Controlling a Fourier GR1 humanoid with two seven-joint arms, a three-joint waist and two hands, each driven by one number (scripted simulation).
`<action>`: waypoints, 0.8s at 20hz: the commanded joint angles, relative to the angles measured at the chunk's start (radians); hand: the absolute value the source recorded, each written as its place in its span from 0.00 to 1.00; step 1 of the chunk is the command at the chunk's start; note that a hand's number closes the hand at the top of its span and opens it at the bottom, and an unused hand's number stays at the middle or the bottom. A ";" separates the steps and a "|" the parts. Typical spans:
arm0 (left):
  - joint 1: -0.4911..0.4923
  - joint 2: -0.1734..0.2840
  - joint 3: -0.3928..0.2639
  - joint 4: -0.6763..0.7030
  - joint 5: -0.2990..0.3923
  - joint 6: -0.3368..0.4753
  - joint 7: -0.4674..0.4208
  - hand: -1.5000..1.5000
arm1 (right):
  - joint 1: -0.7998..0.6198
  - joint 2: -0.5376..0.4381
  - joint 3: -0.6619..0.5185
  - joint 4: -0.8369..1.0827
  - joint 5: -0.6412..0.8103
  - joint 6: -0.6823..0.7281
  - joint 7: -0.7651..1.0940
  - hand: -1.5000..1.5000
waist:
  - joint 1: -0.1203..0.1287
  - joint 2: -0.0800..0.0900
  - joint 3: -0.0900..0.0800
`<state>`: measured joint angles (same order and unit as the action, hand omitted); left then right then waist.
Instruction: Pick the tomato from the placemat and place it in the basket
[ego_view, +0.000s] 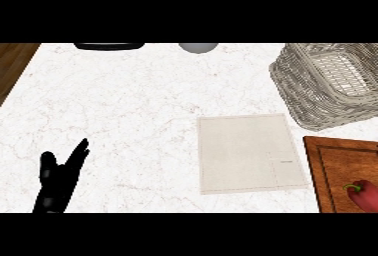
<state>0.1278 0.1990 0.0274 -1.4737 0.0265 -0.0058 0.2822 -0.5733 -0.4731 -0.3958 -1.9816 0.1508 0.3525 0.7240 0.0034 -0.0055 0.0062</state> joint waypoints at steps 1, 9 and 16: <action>0.009 0.002 0.003 0.078 -0.009 -0.023 -0.042 0.50 | -0.106 -0.078 -0.023 0.226 0.021 -0.004 -0.062 1.00 | 0.011 0.010 -0.007; 0.027 -0.009 0.002 0.043 0.000 -0.040 -0.032 0.50 | -0.166 -0.199 -0.041 0.560 0.078 0.006 -0.306 1.00 | 0.014 0.011 -0.006; 0.029 -0.073 -0.035 0.054 -0.049 0.014 -0.042 0.50 | -0.263 -0.139 0.031 0.824 0.157 -0.101 -0.440 1.00 | 0.023 0.013 -0.006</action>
<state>0.1199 0.1777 0.0287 -1.4552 0.0015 -0.0185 0.2310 -0.7926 -0.6282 -0.3737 -1.3036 0.2904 0.2878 0.3568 0.0231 -0.0001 0.0089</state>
